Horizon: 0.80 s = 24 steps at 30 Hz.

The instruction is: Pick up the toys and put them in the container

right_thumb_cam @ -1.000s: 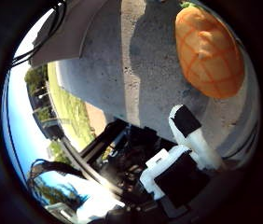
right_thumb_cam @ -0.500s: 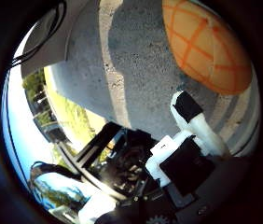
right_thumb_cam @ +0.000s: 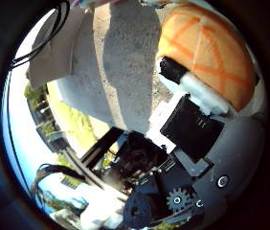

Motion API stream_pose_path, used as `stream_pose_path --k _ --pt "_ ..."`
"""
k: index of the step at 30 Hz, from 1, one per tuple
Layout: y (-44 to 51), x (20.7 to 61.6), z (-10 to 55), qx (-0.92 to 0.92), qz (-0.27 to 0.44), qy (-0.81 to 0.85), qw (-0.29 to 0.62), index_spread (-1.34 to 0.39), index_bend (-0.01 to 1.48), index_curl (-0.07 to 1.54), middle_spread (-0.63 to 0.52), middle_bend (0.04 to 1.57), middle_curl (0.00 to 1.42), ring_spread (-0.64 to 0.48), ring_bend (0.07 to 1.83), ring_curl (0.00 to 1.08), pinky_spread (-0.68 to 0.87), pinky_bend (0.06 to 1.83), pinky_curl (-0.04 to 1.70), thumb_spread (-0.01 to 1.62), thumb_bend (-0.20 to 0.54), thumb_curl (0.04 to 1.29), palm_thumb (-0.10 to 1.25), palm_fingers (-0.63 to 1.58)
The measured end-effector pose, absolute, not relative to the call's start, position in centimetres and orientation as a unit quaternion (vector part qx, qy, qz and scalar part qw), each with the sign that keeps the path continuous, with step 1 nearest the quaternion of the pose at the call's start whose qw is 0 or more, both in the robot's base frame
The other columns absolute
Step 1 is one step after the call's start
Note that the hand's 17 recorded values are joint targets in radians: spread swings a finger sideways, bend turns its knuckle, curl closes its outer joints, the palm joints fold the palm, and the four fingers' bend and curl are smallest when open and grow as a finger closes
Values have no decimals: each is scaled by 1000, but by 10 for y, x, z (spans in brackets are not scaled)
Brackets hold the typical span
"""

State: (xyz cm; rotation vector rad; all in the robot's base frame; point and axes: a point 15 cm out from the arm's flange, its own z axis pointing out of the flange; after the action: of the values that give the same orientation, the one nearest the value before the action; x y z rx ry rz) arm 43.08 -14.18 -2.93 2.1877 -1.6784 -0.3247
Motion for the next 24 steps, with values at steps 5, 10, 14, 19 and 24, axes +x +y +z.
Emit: stream_pose_path --k 5,10,14,19,24 --pt "-116 417 20 774 -156 -586 185 -725 509 227 -222 1121 855 -96 1277 806 269 1376 805 1079 -13 544 1007 980" --pt "-74 402 81 780 -206 -568 162 -841 575 243 -228 1193 930 -124 1331 850 222 1428 862 1135 -12 570 1010 892" --pt "-38 396 136 795 -213 -549 147 -930 630 262 -227 1231 977 -138 1371 877 193 1464 897 1166 -15 586 1002 840" --pt "23 389 184 818 -217 -519 119 -1009 673 295 -224 1263 1016 -148 1411 898 169 1500 930 1185 -15 601 995 793" --pt "82 397 210 837 -218 -494 87 -1069 697 333 -220 1289 1037 -152 1433 908 153 1526 948 1193 -14 614 996 769"
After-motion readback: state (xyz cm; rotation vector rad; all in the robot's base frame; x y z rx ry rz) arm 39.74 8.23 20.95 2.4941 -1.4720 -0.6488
